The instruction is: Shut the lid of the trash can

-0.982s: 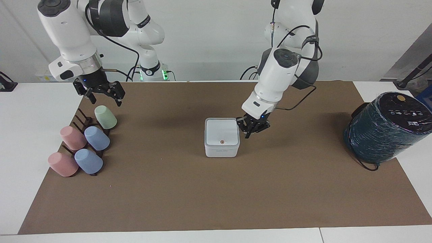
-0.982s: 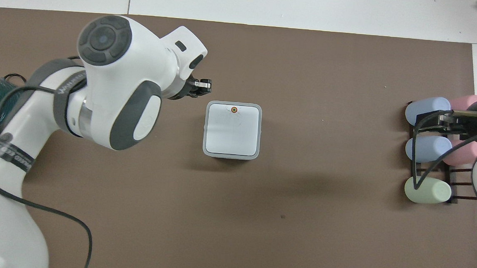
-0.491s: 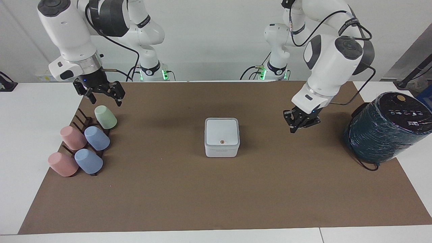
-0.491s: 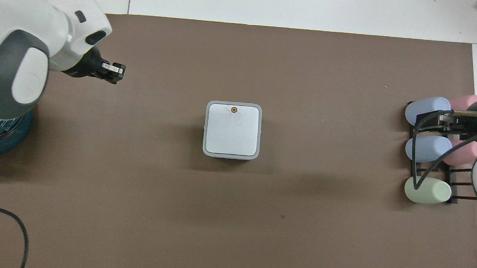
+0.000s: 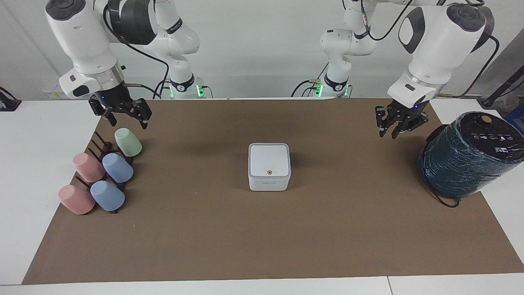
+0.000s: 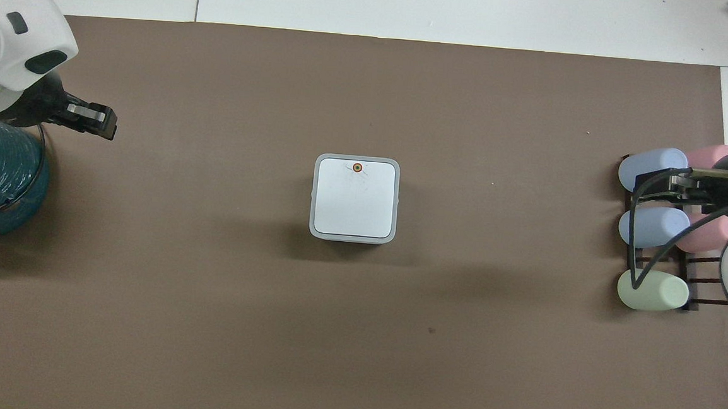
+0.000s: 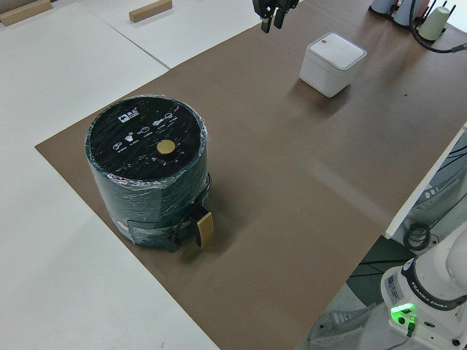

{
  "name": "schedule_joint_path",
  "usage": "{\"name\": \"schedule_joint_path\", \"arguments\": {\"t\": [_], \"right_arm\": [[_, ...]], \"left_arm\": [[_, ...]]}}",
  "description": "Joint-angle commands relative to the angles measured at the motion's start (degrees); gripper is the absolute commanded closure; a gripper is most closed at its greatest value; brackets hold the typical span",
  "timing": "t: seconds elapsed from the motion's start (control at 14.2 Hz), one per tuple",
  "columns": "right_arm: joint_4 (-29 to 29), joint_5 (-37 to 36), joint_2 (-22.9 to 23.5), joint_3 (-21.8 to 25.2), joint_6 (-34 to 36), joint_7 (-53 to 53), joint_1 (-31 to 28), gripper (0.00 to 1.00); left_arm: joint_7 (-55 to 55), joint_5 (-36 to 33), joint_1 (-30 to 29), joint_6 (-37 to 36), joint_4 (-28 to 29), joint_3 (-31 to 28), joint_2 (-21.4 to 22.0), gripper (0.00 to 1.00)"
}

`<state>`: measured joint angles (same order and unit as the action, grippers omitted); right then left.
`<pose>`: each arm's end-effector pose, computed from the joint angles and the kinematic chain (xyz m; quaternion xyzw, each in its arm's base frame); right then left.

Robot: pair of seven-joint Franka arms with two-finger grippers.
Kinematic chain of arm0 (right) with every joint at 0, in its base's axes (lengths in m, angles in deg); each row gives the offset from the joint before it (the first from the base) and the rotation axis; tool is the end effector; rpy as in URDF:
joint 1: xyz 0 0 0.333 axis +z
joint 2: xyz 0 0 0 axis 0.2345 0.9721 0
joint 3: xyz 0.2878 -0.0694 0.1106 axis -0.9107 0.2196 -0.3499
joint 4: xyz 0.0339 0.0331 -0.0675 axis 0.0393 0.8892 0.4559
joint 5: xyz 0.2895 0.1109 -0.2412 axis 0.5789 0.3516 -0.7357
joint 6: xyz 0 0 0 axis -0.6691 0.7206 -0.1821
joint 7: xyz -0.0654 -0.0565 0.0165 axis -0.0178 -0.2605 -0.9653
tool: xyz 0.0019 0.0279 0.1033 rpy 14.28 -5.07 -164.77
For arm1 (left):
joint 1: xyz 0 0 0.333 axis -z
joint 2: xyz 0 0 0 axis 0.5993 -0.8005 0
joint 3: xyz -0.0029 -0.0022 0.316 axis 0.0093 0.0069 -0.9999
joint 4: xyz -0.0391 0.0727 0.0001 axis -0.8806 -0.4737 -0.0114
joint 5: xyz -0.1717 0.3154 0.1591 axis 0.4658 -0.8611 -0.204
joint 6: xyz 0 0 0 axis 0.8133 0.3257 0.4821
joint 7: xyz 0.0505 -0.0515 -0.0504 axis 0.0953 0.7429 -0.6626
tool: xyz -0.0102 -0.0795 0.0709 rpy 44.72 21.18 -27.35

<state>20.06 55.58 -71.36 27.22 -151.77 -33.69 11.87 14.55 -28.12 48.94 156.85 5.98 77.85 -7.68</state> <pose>0.5555 -0.0013 0.5821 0.9977 -0.0623 0.0198 0.0193 0.5925 -0.0924 0.6079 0.9910 -0.1310 0.0256 0.0028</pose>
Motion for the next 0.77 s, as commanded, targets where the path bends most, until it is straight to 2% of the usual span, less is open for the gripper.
{"name": "schedule_joint_path", "arguments": {"t": [0.0, 0.7], "right_arm": [[-0.26, 0.04, -0.01, -0.3, 0.44, 0.83, -0.42, 0.0], [-0.34, 0.04, -0.01, -0.38, 0.44, 0.83, -0.42, 0.0]], "left_arm": [[-0.14, -1.24, -0.69, -0.47, 0.86, 0.36, 1.04, 0.0], [1.17, -0.63, 0.01, -1.17, 3.14, 0.44, 2.44, 0.0]]}}
